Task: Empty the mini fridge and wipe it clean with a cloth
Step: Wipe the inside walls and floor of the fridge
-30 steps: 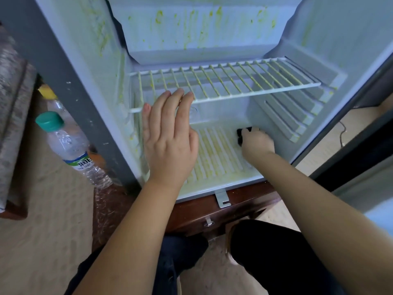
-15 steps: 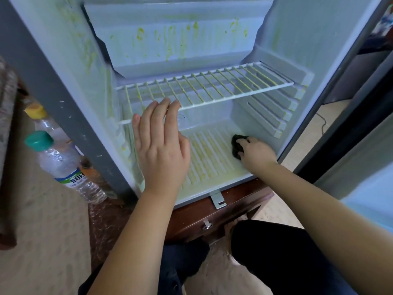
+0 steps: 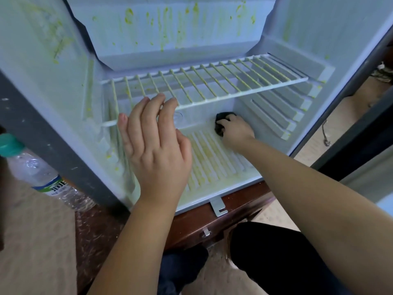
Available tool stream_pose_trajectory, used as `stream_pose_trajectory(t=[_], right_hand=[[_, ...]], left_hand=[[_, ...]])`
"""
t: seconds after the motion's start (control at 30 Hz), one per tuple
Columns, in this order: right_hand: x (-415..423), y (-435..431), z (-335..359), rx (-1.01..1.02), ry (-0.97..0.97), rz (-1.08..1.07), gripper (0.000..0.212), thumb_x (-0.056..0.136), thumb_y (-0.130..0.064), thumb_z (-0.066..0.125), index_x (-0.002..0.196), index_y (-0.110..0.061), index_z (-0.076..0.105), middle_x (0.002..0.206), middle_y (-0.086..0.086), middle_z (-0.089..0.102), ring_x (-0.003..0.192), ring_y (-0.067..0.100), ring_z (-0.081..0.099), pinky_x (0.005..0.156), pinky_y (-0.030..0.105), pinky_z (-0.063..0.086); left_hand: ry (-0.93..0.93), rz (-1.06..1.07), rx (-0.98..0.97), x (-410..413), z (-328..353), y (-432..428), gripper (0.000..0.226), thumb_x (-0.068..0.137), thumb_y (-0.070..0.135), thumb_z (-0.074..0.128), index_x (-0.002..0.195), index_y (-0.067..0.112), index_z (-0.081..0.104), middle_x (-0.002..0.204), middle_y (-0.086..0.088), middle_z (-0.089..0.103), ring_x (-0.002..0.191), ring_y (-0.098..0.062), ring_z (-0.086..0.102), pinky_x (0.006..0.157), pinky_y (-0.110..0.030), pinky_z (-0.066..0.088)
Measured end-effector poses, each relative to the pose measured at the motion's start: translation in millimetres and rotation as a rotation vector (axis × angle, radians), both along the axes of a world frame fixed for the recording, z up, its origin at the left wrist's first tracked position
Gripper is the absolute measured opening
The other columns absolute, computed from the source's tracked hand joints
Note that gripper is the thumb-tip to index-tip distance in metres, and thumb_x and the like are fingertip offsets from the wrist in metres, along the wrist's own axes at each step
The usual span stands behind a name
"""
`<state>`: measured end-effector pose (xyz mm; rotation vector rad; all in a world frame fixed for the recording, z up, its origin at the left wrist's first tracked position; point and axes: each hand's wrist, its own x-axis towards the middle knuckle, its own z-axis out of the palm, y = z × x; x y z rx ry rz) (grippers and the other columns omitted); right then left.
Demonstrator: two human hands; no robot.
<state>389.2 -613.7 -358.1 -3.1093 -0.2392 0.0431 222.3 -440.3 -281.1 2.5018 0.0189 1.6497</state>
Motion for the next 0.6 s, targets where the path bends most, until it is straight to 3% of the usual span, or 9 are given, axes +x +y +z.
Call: stream_pose_trajectory(t=[0.2,0.37,0.6], right_hand=[[-51.5,-25.3,-3.2,0.080,0.015,0.045,0.045,0.097,-0.015,0.042,0.141,-0.021,0.046,0.145,0.007,0.041,0.130,0.031,0.037,0.103,0.040,0.038],[-123.6,-60.1,-11.2,0.197,-0.080,0.057,0.040,0.092,-0.010,0.053,0.131,-0.019,0.060,0.138,0.006,0.052,0.124,0.031,0.044,0.103,0.039,0.040],[-142.8,-76.1,-20.8,0.160,-0.152,0.121,0.038,0.083,-0.004,0.066,0.119,-0.013,0.068,0.122,0.013,0.064,0.108,0.038,0.060,0.094,0.043,0.048]], left_hand=[[0.024,-0.037,-0.020,-5.6,3.6,0.4,0.049,0.075,-0.002,0.061,0.123,0.009,0.056,0.126,-0.012,0.060,0.124,-0.031,0.052,0.119,-0.041,0.014],[0.057,-0.078,-0.016,-12.3,9.2,4.0,0.050,0.076,-0.002,0.061,0.124,0.008,0.060,0.128,-0.011,0.061,0.124,-0.029,0.050,0.118,-0.040,0.017],[0.098,-0.110,0.070,-20.0,17.1,18.1,0.048,0.081,0.001,0.055,0.128,0.011,0.060,0.130,-0.007,0.061,0.123,-0.027,0.052,0.110,-0.043,0.032]])
